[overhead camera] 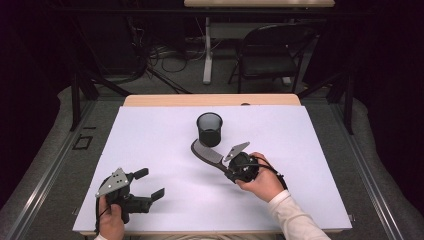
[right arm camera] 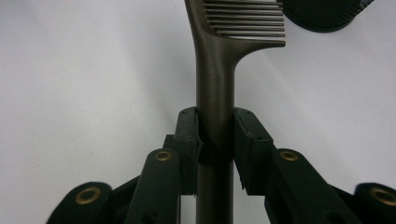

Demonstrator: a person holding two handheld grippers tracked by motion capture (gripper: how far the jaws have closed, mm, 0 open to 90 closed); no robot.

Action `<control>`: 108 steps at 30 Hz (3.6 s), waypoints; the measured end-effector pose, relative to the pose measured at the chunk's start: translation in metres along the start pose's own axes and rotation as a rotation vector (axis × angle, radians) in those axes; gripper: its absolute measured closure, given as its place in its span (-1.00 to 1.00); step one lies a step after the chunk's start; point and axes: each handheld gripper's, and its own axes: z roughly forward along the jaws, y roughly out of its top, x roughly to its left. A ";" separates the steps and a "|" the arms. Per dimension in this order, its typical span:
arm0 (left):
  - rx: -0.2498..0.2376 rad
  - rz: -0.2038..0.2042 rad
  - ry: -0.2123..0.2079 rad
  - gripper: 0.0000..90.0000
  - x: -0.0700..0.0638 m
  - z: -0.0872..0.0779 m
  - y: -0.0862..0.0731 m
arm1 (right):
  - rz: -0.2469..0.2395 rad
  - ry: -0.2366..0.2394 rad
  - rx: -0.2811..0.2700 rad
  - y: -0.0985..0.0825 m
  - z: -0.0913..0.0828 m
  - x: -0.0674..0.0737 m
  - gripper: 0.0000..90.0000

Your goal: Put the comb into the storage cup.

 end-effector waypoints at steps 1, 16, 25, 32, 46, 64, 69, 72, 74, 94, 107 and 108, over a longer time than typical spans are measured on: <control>-0.002 0.000 -0.009 -0.87 0.000 0.001 0.000 | 0.001 0.000 -0.004 0.000 0.000 0.000 0.62; 0.053 -0.008 -0.010 -0.87 -0.002 0.009 0.000 | 0.019 -0.022 -0.088 -0.008 -0.005 0.008 0.62; 0.067 -0.024 -0.025 -0.88 -0.003 0.012 0.000 | 0.027 -0.035 -0.124 -0.014 -0.006 0.011 0.62; 0.074 -0.047 0.012 -0.90 -0.003 0.014 0.000 | 0.056 -0.052 -0.176 -0.020 -0.006 0.013 0.62; 0.089 -0.091 0.020 -0.90 0.000 0.018 0.000 | 0.066 -0.074 -0.256 -0.026 -0.006 0.018 0.62; 0.070 -0.112 0.070 -0.67 0.006 0.020 0.020 | 0.077 -0.119 -0.343 -0.029 -0.002 0.031 0.62; 0.087 -0.110 0.069 -0.67 0.006 0.025 0.032 | 0.090 -0.126 -0.350 -0.029 -0.003 0.031 0.62; 0.097 -0.107 0.071 -0.66 0.006 0.027 0.040 | 0.100 -0.133 -0.355 -0.029 -0.003 0.031 0.62; 0.098 -0.109 0.071 -0.66 0.006 0.027 0.047 | 0.101 -0.137 -0.358 -0.030 -0.003 0.031 0.62; 0.063 -0.107 0.038 -0.31 -0.002 0.054 0.080 | 0.113 -0.171 -0.428 -0.032 -0.011 0.030 0.62; 0.035 -0.129 0.026 -0.21 -0.008 0.067 0.092 | 0.119 -0.176 -0.445 -0.033 -0.012 0.031 0.62; 0.028 -0.139 0.023 -0.21 -0.008 0.068 0.094 | 0.118 -0.176 -0.446 -0.033 -0.013 0.031 0.62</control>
